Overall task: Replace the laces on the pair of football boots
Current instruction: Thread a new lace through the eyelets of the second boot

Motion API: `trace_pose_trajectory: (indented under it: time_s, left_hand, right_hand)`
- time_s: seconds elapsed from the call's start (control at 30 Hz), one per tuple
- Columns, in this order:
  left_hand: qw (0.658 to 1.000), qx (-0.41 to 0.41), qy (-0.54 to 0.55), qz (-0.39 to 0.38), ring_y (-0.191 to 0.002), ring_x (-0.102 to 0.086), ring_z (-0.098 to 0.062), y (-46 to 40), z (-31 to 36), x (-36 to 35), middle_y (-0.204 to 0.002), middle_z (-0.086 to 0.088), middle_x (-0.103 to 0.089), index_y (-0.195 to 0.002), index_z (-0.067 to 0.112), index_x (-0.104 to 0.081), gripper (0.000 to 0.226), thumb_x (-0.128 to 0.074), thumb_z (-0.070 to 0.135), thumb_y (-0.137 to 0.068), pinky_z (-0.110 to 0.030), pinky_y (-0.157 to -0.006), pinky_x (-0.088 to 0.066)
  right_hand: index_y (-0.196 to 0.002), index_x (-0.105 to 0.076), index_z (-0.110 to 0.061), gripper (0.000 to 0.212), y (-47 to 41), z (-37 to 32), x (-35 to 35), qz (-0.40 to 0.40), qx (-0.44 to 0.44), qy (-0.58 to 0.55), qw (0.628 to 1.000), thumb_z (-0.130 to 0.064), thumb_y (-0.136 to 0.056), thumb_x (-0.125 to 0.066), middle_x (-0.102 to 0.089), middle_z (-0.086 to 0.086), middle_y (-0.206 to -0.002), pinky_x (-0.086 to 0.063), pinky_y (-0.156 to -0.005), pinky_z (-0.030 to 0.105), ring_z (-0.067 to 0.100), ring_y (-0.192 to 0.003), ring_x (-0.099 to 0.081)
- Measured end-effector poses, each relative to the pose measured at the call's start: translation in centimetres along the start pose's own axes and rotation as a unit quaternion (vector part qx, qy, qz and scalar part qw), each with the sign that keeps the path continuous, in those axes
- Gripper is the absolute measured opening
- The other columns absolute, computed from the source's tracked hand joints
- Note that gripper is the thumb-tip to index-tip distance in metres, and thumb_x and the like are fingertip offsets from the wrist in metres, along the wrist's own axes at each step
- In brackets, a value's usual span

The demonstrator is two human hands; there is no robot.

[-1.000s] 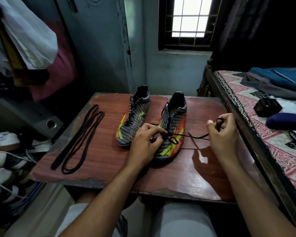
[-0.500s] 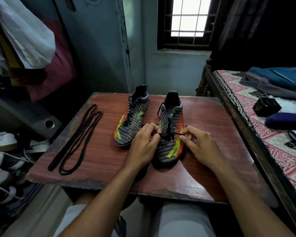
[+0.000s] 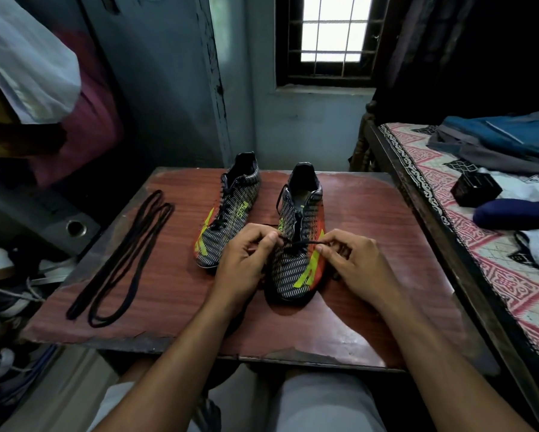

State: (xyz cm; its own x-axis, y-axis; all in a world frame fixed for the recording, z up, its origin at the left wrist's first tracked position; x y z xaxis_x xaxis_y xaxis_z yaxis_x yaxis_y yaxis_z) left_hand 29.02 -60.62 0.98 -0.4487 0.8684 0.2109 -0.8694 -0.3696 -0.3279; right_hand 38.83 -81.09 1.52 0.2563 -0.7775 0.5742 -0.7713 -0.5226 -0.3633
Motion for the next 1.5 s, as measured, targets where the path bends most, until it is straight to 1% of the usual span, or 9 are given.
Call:
trace_pose_trajectory:
  time_s: [0.13,0.27,0.4,0.53,0.73,0.97,1.13,1.3,1.5]
  left_hand:
    - [0.998,0.024,0.056,0.007,-0.075,-0.061,-0.01,0.1,0.4,0.1,-0.099,0.002,-0.067,-0.081,0.016,-0.072,0.029,-0.06,0.033,-0.1,-0.031,-0.063,-0.044]
    - [1.0,0.022,-0.006,0.02,-0.062,-0.058,-0.011,-0.2,0.3,-0.3,-0.08,0.005,-0.066,-0.08,0.022,-0.063,0.024,-0.08,0.038,-0.085,-0.033,-0.059,-0.046]
    - [0.999,-0.011,-0.032,0.036,-0.085,-0.069,-0.007,-0.4,1.0,-0.6,-0.096,0.008,-0.069,-0.123,0.034,-0.062,0.043,-0.081,0.02,-0.087,-0.024,-0.073,-0.057]
    - [0.986,-0.11,-0.126,-0.025,-0.099,-0.067,-0.013,-0.3,0.7,-0.6,-0.108,0.012,-0.063,-0.116,0.03,-0.075,0.024,-0.075,0.023,-0.094,-0.039,-0.084,-0.058]
    - [0.963,-0.157,-0.217,-0.041,-0.117,-0.055,-0.011,-0.3,1.0,-0.9,-0.131,0.013,-0.055,-0.151,0.036,-0.048,0.061,-0.07,0.026,-0.095,-0.031,-0.098,-0.049]
    - [0.911,-0.196,-0.329,-0.152,-0.093,-0.06,-0.01,-3.1,2.9,0.0,-0.101,0.016,-0.061,-0.099,0.033,-0.065,0.013,-0.07,0.039,-0.089,-0.043,-0.078,-0.055]
    - [0.91,-0.202,-0.321,-0.167,-0.082,-0.058,-0.009,-4.0,3.3,0.7,-0.094,0.015,-0.056,-0.123,0.034,-0.065,0.026,-0.06,0.033,-0.098,-0.036,-0.074,-0.055]
    - [0.92,-0.172,-0.311,-0.165,-0.088,-0.061,-0.005,-3.9,2.8,1.1,-0.099,0.014,-0.058,-0.106,0.034,-0.072,0.024,-0.061,0.048,-0.089,-0.038,-0.078,-0.057]
    - [0.935,-0.168,-0.279,-0.14,-0.094,-0.061,-0.005,-3.9,2.3,1.6,-0.101,0.017,-0.057,-0.089,0.026,-0.072,0.012,-0.083,0.029,-0.084,-0.018,-0.081,-0.048]
  right_hand:
    - [-0.091,-0.076,-0.029,0.009,0.0,-0.2,0.1,0.015,0.012,0.006,1.0,-0.021,-0.095,-0.073,-0.069,-0.017,-0.076,-0.045,-0.064,0.017,0.003,-0.071,-0.064]
    - [-0.094,-0.077,-0.027,0.007,-0.1,-0.1,0.0,0.028,0.022,0.02,0.999,-0.021,-0.094,-0.073,-0.071,-0.012,-0.086,-0.05,-0.071,0.026,0.006,-0.08,-0.064]
    - [-0.103,-0.077,-0.028,0.012,-0.2,-0.2,0.0,0.031,0.023,0.021,0.999,-0.022,-0.092,-0.074,-0.072,-0.014,-0.093,-0.051,-0.074,0.023,0.005,-0.086,-0.065]
    - [-0.102,-0.072,-0.033,0.02,-0.3,-0.4,-0.4,0.01,0.0,0.017,1.0,-0.038,-0.084,-0.08,-0.068,-0.008,-0.085,-0.05,-0.067,0.026,0.011,-0.075,-0.06]
    - [-0.101,-0.07,-0.034,0.023,-0.5,-0.4,-0.6,-0.005,-0.019,0.005,1.0,-0.045,-0.084,-0.079,-0.064,-0.003,-0.078,-0.047,-0.061,0.028,0.012,-0.066,-0.054]
    - [-0.096,-0.07,-0.033,0.022,-1.1,-0.4,-0.3,-0.031,-0.036,-0.006,0.999,-0.042,-0.081,-0.083,-0.059,-0.008,-0.073,-0.039,-0.057,0.014,0.001,-0.06,-0.05]
    - [-0.083,-0.066,-0.025,0.03,-4.9,-1.1,0.8,-0.191,-0.047,0.029,0.98,-0.045,-0.075,-0.087,-0.061,-0.007,-0.066,-0.044,-0.057,0.023,0.0,-0.056,-0.05]
    - [-0.08,-0.067,-0.016,0.032,-9.3,-2.7,2.1,-0.378,-0.028,0.109,0.919,-0.041,-0.078,-0.087,-0.068,-0.003,-0.063,-0.045,-0.054,0.017,0.006,-0.054,-0.059]
    - [-0.078,-0.07,-0.014,0.03,-8.4,-0.9,1.4,-0.339,-0.012,0.009,0.941,-0.038,-0.075,-0.088,-0.067,0.012,-0.069,-0.043,-0.057,0.022,0.011,-0.06,-0.054]
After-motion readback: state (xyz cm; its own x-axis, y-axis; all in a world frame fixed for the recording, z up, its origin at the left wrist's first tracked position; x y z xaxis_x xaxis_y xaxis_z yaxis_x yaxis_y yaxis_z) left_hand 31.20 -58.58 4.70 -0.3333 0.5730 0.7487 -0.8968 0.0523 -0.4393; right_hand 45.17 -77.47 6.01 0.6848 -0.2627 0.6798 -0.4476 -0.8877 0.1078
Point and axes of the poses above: each hand's wrist, its own y-axis away from the middle knuckle, its own x-axis out of the back of the hand, z = x × y, the point moved 1 cm from there along -y, towards the middle knuckle
